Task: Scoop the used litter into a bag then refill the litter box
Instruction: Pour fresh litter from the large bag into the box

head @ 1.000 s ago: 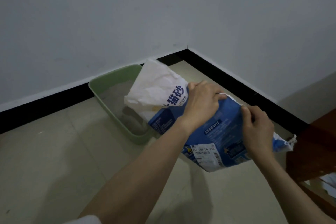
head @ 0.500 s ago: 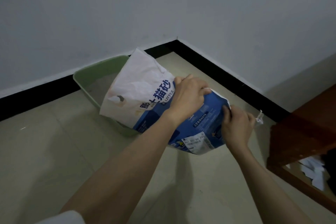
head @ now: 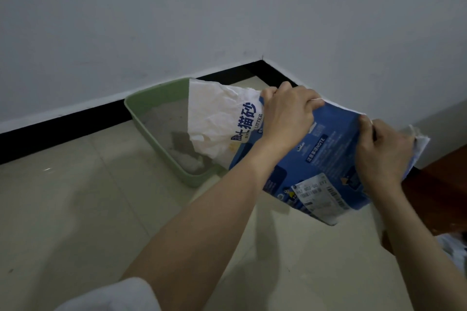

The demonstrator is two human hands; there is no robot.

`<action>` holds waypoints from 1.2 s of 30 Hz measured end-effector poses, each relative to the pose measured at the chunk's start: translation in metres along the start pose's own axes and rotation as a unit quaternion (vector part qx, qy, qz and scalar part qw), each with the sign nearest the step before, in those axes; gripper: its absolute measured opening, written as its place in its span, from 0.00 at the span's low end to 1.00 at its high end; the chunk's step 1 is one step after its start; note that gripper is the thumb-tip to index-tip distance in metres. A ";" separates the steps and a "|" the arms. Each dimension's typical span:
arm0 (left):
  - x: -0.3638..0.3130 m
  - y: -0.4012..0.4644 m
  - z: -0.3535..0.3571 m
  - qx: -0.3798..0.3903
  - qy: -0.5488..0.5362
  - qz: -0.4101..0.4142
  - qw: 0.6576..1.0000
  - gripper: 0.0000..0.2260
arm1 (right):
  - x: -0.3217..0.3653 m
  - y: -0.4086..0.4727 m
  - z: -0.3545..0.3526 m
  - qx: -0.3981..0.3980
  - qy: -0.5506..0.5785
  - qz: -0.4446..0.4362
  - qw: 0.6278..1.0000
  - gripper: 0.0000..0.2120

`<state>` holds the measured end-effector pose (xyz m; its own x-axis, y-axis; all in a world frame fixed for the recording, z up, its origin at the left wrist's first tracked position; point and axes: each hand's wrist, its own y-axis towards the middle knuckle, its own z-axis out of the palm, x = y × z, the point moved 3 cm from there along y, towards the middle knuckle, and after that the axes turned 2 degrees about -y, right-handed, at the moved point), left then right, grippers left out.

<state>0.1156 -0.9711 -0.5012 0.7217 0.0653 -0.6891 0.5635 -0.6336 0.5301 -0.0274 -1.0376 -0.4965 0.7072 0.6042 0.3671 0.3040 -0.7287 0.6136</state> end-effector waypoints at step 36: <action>0.012 -0.014 -0.025 -0.020 0.000 -0.070 0.997 0.11 | 0.034 -0.001 -0.010 -0.010 -0.023 -0.089 0.996 0.22</action>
<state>0.1264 -0.9423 -0.5038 0.6342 0.1510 -0.7583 0.6751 -0.5862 0.4479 -0.0098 -1.0128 -0.4773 0.6720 0.7076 0.2185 0.4152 -0.6043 0.6800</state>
